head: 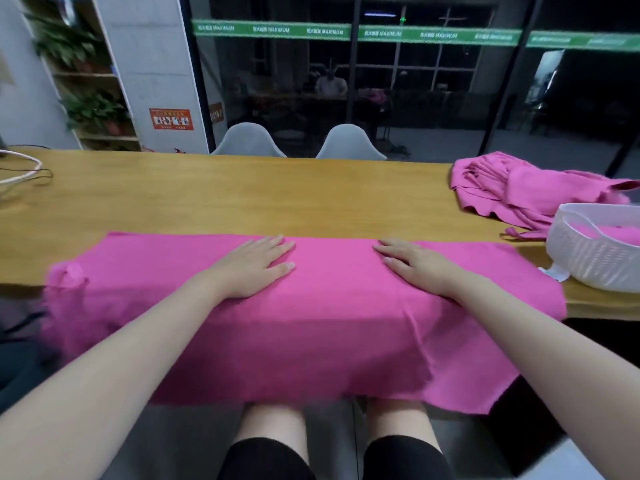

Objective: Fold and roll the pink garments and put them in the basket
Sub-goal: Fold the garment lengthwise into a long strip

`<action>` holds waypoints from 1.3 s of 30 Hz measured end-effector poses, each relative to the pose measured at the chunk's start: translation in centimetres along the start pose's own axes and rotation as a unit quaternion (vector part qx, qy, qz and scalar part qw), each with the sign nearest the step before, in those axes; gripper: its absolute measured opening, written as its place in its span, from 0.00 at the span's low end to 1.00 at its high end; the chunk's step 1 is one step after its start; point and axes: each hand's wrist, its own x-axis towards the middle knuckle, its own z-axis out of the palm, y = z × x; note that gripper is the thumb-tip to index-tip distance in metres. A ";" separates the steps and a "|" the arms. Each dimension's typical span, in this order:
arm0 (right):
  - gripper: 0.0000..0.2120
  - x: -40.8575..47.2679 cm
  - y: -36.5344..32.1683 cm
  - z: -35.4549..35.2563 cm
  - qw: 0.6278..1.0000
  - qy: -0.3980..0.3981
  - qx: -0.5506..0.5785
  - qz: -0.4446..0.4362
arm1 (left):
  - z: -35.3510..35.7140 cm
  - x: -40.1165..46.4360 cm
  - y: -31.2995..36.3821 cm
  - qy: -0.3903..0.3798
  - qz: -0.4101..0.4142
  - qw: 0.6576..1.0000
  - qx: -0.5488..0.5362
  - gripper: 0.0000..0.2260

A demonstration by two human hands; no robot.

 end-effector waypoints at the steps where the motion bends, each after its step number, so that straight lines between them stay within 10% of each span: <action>1: 0.23 -1.3 -0.1 0.2 1.000 -0.003 -0.007 -0.010 | 0.3 -1.2 0.6 0.004 0.001 1.000 0.009 0.29; 16: 0.30 -1.8 0.2 0.3 0.998 -0.004 0.007 0.064 | -0.9 -4.1 -5.1 0.056 -0.090 0.984 -0.140 0.22; 25: 0.41 0.3 -0.6 -0.5 0.994 -0.047 -0.038 0.094 | -1.9 -2.4 -5.2 0.022 -0.157 0.986 -0.045 0.31; 31: 0.34 -1.1 -0.5 0.3 0.981 0.080 -0.137 0.108 | -1.0 -4.4 -3.5 0.235 -0.212 0.944 0.087 0.16; 39: 0.46 -4.8 -1.7 1.1 0.972 -0.039 -0.096 0.213 | 0.9 -8.5 -3.8 0.058 -0.287 0.956 0.007 0.42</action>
